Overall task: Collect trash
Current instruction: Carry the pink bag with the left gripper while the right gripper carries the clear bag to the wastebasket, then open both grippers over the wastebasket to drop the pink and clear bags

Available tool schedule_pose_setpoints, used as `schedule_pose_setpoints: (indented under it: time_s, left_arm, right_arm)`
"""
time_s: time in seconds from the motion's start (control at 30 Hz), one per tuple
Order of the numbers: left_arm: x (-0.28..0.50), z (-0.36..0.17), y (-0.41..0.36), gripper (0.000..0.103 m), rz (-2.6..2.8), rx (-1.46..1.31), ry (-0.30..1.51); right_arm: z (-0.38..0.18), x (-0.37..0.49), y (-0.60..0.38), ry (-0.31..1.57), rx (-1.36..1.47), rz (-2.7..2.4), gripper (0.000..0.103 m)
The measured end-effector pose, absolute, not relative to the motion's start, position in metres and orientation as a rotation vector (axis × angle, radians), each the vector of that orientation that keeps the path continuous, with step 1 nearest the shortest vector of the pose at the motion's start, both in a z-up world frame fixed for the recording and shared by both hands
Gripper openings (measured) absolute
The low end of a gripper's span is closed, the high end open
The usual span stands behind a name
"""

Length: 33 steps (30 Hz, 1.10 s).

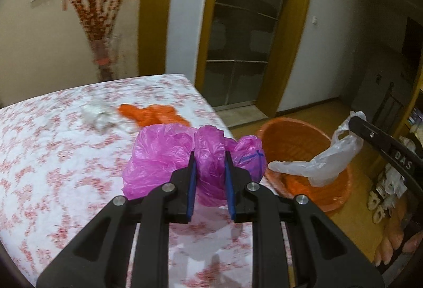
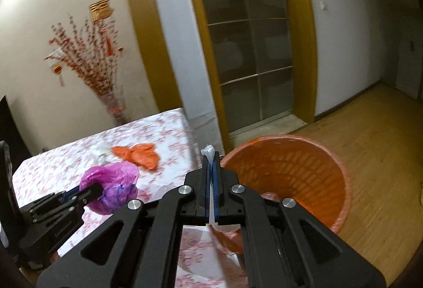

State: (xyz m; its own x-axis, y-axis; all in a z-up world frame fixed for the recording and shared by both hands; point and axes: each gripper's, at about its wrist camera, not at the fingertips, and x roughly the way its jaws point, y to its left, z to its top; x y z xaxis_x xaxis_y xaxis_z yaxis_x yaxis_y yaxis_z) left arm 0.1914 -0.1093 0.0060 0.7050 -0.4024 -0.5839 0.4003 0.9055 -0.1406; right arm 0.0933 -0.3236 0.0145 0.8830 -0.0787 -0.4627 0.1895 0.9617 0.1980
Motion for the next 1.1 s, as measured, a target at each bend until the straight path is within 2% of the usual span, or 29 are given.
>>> schedule_pose_setpoints:
  time_s: [0.97, 1.1]
  left_arm:
    - [0.215, -0.02, -0.238, 0.02, -0.658, 0.071, 0.727]
    - [0.218, -0.025, -0.248, 0.023, -0.676, 0.081, 0.736]
  right_arm:
    - [0.005, 0.105, -0.413, 0.423, 0.355, -0.329, 0.002]
    - [0.003, 0.108, -0.42, 0.424, 0.367, -0.325, 0.002]
